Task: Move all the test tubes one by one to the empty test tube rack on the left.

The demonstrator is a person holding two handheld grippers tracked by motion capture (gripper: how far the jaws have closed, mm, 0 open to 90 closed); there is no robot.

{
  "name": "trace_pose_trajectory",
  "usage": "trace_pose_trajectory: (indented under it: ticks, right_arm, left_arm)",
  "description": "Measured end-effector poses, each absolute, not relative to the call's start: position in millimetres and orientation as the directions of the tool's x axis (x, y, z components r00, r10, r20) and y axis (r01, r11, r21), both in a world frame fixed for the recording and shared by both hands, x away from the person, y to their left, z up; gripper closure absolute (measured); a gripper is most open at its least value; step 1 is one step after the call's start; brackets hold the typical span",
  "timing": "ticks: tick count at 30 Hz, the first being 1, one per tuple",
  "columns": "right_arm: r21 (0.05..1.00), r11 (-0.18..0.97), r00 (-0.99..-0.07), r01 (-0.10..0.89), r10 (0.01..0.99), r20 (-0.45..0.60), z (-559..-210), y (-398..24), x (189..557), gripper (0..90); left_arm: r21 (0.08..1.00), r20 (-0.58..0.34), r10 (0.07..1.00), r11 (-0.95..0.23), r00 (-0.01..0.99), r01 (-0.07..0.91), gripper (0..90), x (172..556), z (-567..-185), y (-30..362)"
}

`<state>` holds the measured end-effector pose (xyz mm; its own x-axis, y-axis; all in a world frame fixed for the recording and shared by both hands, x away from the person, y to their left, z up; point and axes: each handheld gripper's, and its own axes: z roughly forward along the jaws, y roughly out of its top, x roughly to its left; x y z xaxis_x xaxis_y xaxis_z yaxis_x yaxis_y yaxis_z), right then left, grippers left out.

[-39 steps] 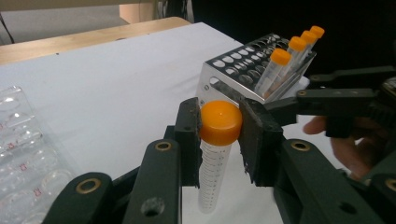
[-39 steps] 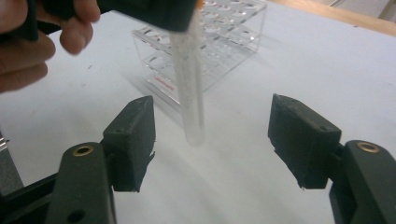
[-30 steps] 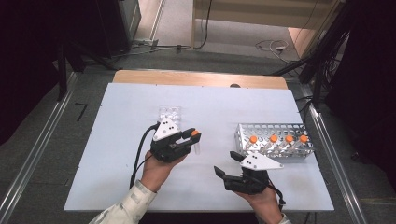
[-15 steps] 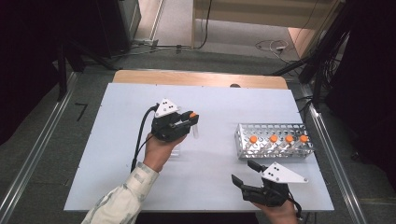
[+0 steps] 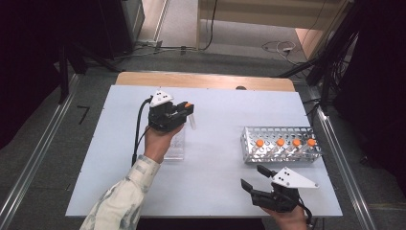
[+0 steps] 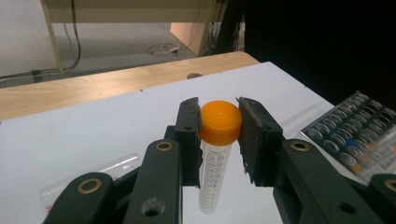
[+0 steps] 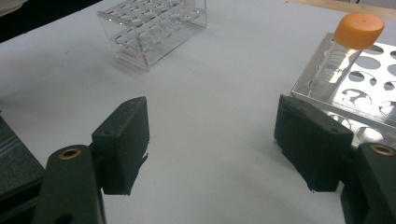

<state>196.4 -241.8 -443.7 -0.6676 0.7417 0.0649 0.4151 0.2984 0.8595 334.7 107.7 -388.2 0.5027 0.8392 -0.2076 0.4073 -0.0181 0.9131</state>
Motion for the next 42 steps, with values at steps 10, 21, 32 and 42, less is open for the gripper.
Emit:
trace_pose_trajectory:
  ticks: [10,21,32,42]
  right_arm:
    - [0.86,0.297,-0.665,0.415,0.744,0.064,-443.8,-242.8,196.2,25.6]
    - [0.862,0.292,-0.662,0.414,0.747,0.065,-443.7,-244.1,196.1,25.9]
    - [0.862,0.293,-0.662,0.413,0.746,0.064,-444.2,-244.8,195.9,26.0]
    - [0.861,0.293,-0.662,0.416,0.747,0.065,-444.7,-244.4,195.6,26.2]
  left_arm:
    - [0.921,-0.196,0.863,-0.001,0.465,0.389,70.8,342.6,-377.7,122.6]
    - [0.926,-0.138,0.892,-0.038,0.431,0.376,70.8,347.9,-373.3,127.6]
    - [0.92,-0.11,0.904,-0.064,0.412,0.386,70.7,351.4,-382.3,125.8]
    - [0.912,-0.064,0.909,-0.114,0.413,0.394,70.6,351.5,-397.5,119.4]
